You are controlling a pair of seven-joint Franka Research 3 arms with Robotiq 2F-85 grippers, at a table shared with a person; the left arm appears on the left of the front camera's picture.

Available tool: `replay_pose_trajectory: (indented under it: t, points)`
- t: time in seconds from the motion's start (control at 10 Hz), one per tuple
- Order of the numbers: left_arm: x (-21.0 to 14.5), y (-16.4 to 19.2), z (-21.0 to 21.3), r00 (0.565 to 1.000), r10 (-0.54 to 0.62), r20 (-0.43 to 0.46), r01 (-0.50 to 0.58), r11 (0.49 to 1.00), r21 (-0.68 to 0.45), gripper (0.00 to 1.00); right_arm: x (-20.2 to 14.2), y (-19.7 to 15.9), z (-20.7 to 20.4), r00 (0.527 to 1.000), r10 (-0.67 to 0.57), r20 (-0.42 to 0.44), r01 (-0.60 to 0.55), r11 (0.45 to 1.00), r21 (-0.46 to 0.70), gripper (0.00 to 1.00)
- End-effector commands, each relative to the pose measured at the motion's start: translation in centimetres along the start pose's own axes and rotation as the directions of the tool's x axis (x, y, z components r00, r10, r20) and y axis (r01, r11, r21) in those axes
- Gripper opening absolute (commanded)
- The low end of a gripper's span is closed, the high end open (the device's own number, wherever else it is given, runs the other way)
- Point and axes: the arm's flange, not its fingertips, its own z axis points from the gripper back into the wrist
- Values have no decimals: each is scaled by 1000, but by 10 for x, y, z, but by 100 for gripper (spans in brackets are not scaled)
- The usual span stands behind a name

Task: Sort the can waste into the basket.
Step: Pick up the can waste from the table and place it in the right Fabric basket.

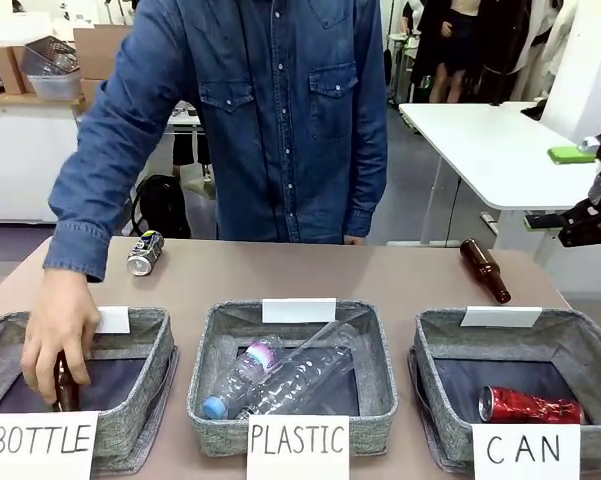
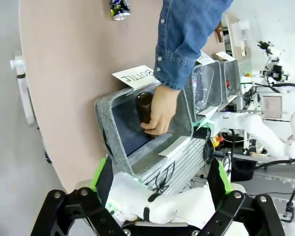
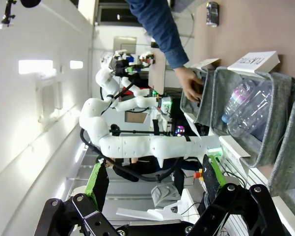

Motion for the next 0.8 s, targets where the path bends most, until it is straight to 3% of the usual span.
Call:
replay_pose_trajectory:
  t: [0.0, 0.4, 0.7]
  points:
    - [6, 1, 8, 1000, -17, 10, 17, 999, -31, 100, 1, 1, 1, 1000, 19, -8, -19, 1000, -5, 100]
    - [15, 3, 5, 999, -39, 11, 39, 999, -32, 100, 1, 1, 1, 1000, 19, -8, -19, 1000, -5, 100]
    - [43, -29, -41, 999, -21, 46, 23, 998, -56, 100, 1, 1, 1, 1000, 19, -8, -19, 1000, -5, 100]
